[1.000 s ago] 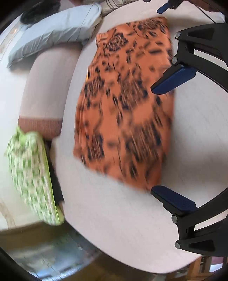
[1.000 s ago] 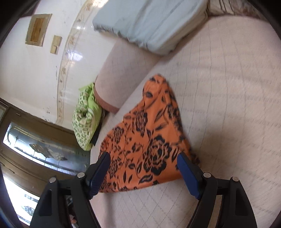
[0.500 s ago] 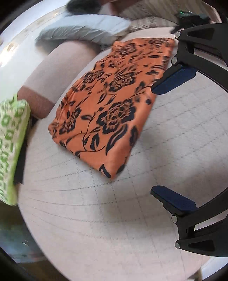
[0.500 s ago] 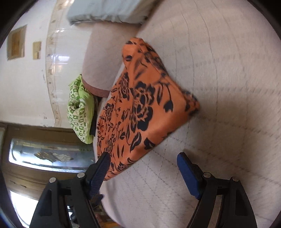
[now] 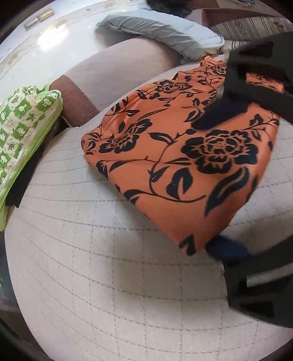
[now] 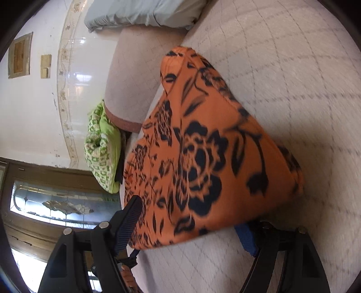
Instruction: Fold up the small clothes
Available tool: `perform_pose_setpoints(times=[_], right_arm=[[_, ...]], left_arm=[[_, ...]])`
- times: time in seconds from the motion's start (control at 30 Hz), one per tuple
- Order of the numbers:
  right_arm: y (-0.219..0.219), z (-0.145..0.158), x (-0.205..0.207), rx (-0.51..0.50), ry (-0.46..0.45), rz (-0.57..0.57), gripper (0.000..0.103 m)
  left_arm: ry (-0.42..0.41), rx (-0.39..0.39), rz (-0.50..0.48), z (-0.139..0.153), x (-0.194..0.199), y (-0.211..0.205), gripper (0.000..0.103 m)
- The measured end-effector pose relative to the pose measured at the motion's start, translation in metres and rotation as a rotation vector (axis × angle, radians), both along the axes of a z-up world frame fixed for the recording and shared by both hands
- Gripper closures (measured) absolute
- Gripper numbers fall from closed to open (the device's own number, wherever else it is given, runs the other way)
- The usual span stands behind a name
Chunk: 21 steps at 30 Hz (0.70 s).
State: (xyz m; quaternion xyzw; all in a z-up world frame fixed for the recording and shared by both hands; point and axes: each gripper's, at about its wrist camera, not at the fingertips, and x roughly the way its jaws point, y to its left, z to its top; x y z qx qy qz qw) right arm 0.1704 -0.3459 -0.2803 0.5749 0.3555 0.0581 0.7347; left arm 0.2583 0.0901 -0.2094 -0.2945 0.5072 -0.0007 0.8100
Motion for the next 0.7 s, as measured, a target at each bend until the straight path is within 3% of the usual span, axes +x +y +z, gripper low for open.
perform_pose_setpoints(times=[0.03,0.07,0.13,0.17,0.23,0.3,0.37,0.43,0.53,0.7], right_arm=[[-0.001,0.001,0.002,-0.018,0.002,-0.008,0.035],[-0.002,0.0,0.006,-0.046,0.016,-0.016,0.046],[-0.004,-0.006,0.009,-0.065,0.044,-0.028,0.064],[-0.006,-0.008,0.011,-0.069,0.053,-0.036,0.067],[-0.009,-0.01,0.012,-0.062,0.052,-0.043,0.068],[-0.009,-0.01,0.014,-0.067,0.055,-0.042,0.067],[-0.008,-0.008,0.015,-0.093,0.041,-0.036,0.069],[0.0,0.0,0.02,-0.164,0.035,-0.029,0.082],[0.009,0.02,0.015,-0.283,-0.01,-0.032,0.087],[0.041,0.077,-0.001,-0.609,-0.126,-0.01,0.089]], left_arm=[[-0.002,0.013,-0.006,-0.001,0.001,-0.001,0.047],[-0.003,0.022,-0.011,-0.002,0.002,-0.003,0.051],[-0.009,0.022,-0.014,-0.003,0.002,-0.004,0.054],[-0.012,0.017,-0.009,-0.004,0.001,-0.003,0.054],[-0.013,-0.011,0.009,-0.005,0.002,-0.001,0.048],[-0.029,-0.048,-0.003,-0.006,0.004,-0.002,0.033],[-0.02,-0.008,-0.015,-0.005,0.007,-0.007,0.034],[-0.014,0.033,-0.007,-0.002,0.008,-0.007,0.073],[-0.031,0.012,-0.011,0.004,0.008,-0.003,0.078],[-0.145,0.117,-0.103,0.045,-0.009,-0.016,0.08]])
